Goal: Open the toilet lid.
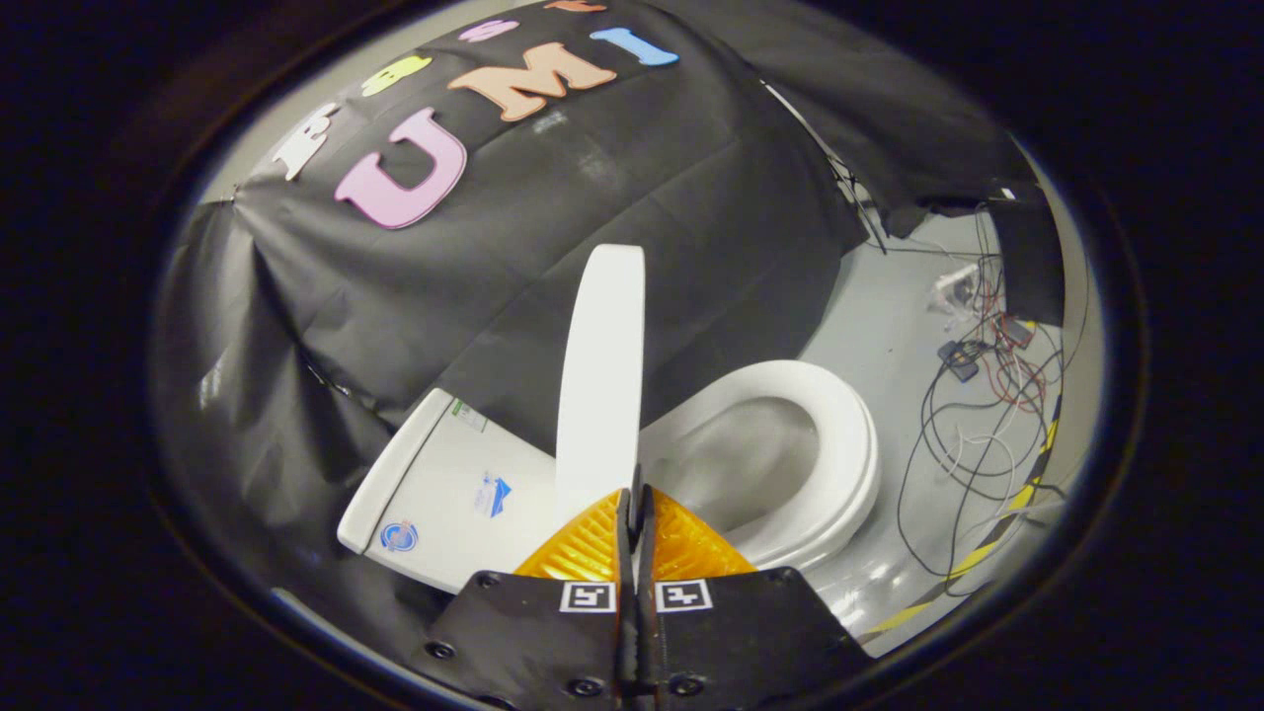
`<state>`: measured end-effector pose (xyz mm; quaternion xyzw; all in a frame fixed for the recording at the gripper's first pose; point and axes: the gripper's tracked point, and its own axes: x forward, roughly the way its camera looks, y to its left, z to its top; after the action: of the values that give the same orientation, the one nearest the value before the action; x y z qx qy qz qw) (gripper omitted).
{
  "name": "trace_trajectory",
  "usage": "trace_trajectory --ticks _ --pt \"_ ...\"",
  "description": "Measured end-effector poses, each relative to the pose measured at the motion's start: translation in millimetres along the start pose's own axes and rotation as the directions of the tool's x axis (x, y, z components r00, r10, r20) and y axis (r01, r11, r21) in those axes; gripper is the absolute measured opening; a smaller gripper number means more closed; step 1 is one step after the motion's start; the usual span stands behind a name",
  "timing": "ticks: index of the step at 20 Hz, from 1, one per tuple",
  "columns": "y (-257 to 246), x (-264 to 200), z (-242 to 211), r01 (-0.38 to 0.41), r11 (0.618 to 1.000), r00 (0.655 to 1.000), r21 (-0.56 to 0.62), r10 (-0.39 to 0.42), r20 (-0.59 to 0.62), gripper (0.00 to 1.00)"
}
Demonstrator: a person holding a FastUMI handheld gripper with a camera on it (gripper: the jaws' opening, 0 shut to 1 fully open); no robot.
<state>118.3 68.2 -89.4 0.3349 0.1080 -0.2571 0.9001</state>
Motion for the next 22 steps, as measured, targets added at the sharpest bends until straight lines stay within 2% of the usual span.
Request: trace_trajectory --ticks 7,12,15,22 --pt "44.4 -3.6 5.5 0.042 0.997 0.999 -0.057 -0.041 0.022 0.01" --pt "76.8 -6.3 4.7 0.077 0.984 0.997 -0.159 -0.074 0.029 0.01" --pt "97.1 -6.8 2.7 0.106 0.958 0.994 -0.265 -0.102 0.029 0.00" --pt "139.8 -4.9 -8.9 0.078 0.941 0.997 -0.330 -0.079 0.011 0.00"
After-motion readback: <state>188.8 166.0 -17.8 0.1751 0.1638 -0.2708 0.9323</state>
